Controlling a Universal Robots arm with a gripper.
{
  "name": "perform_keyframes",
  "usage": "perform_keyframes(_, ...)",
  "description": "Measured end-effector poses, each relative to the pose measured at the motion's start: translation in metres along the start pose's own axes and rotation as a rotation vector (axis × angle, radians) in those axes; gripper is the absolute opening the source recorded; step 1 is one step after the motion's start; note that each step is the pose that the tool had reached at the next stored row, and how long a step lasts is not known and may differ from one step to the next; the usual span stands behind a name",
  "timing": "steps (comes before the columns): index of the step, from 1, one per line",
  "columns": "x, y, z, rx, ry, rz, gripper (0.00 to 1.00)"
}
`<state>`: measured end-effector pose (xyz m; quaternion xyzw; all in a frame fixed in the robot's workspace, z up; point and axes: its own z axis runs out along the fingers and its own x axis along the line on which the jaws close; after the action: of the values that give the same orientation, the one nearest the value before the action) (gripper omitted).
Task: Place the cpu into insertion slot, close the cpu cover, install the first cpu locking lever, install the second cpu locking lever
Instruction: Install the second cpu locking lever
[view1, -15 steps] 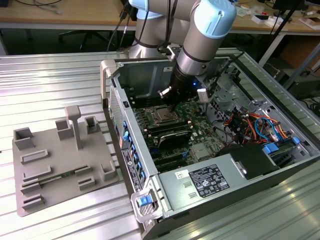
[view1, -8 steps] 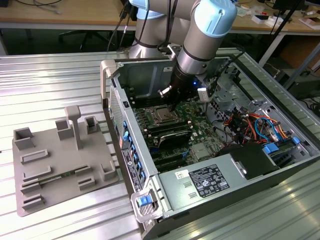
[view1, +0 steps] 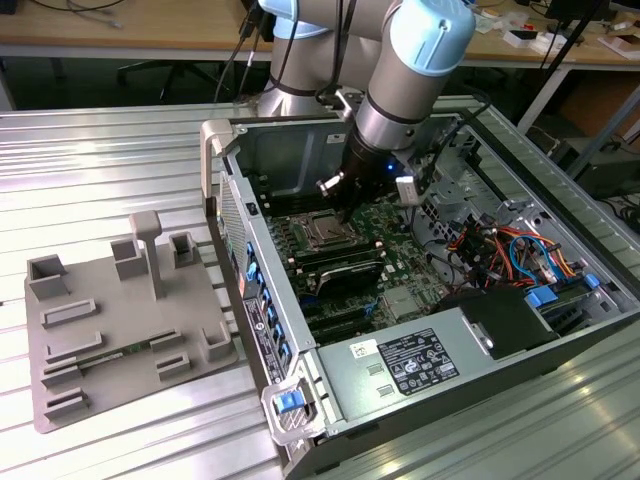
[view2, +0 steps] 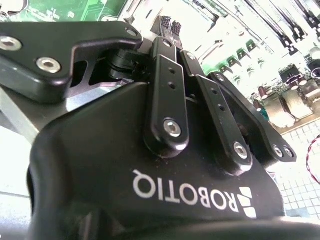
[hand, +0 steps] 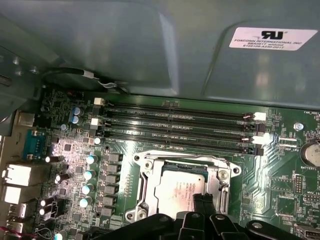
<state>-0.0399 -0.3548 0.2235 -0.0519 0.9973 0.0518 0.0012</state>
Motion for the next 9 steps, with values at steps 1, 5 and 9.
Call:
perform_keyframes(1,0.0,-0.0003,-0.0001,0.0001,0.0,0.0,0.11)
perform_keyframes(5,0.0002,-0.0023,-0.0003,0.0001,0.0,0.0,0.11)
perform_keyframes(9,0.0004,-0.0052,-0.0006,0.0001,0.0001,0.0,0.11)
